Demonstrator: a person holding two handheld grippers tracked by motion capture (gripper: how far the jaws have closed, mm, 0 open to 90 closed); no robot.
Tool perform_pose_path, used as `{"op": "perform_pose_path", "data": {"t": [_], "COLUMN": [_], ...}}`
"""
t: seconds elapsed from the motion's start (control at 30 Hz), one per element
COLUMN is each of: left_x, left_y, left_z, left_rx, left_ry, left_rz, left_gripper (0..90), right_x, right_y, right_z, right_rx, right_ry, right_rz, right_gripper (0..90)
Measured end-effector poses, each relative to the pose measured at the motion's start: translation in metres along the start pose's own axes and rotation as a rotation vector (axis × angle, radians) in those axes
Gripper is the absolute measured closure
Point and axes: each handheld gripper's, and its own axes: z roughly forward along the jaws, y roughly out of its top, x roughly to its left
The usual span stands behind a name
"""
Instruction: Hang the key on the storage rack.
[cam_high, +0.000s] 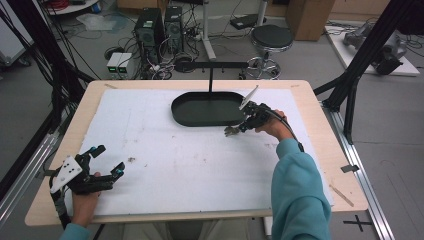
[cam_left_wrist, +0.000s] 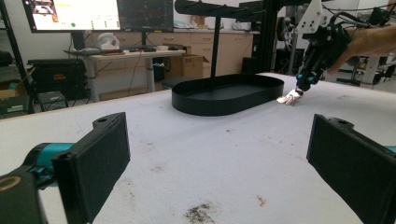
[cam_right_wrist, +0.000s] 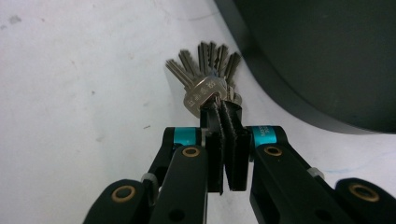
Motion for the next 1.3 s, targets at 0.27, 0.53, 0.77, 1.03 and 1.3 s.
{"op": "perform_pose_path", "data": {"t": [0.27, 0.53, 0.77, 1.03, 1.3], "left_x": [0.0, -0.001, 0.0, 0.0, 0.0], "left_y": [0.0, 0.0, 0.0, 0.0, 0.0], "left_z": [0.0, 0.0, 0.0, 0.0, 0.0], "left_rx": [0.0, -0.002, 0.001, -0.002, -0.003], "left_ry": [0.0, 0.004, 0.003, 0.002, 0.002], "left_rz": [0.0, 0.001, -0.001, 0.0, 0.001], "left_gripper": [6.5, 6.5, 6.5, 6.5, 6.5], "right_x": [0.002, -0.001, -0.01, -0.021, -0.028], "right_y": [-0.001, -0.005, 0.013, 0.035, 0.05], "right_z": [-0.031, -0.066, -0.11, -0.139, -0.14], "right_rx": [-0.133, -0.264, -0.404, -0.438, -0.406], "right_ry": [-0.031, -0.078, -0.129, -0.152, -0.187], "right_rz": [0.03, 0.092, 0.126, 0.159, 0.192], "right_gripper": [88.6, 88.6, 88.5, 88.5, 88.5]}}
